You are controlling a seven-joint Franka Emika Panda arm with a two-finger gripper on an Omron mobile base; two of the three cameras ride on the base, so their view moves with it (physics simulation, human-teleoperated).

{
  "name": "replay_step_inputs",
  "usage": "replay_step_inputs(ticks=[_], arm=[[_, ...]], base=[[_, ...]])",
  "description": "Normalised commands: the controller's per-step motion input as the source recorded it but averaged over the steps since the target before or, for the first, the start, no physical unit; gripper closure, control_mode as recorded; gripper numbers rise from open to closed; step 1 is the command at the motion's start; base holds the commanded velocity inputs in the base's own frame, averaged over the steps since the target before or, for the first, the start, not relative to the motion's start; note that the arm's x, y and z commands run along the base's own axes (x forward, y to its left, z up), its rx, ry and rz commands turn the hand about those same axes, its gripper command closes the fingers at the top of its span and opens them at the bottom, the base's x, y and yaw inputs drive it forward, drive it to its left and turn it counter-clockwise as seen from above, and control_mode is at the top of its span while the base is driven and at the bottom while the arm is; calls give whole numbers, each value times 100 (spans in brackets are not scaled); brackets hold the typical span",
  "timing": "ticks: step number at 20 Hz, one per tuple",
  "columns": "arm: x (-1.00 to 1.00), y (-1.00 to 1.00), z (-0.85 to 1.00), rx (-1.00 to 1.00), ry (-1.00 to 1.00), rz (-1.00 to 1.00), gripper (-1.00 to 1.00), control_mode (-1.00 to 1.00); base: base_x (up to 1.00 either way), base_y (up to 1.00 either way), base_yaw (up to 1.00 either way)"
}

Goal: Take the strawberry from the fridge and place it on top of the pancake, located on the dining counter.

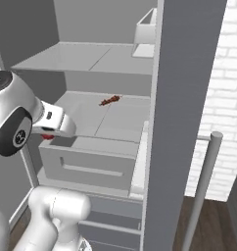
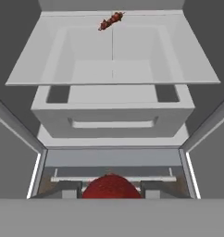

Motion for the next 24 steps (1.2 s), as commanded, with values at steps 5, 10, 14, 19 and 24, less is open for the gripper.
replay_step_inputs(ticks=[5,10,14,19,24], arm=[[0,0,0,0,0,0,100,100],[0,0,0,0,0,0,100,100],[0,0,0,0,0,0,100,100],[0,0,0,0,0,0,100,100],[0,0,0,0,0,0,100,100]], base=[[-100,0,0],[-100,7,0],[-96,39,8],[-20,44,70],[0,0,100]])
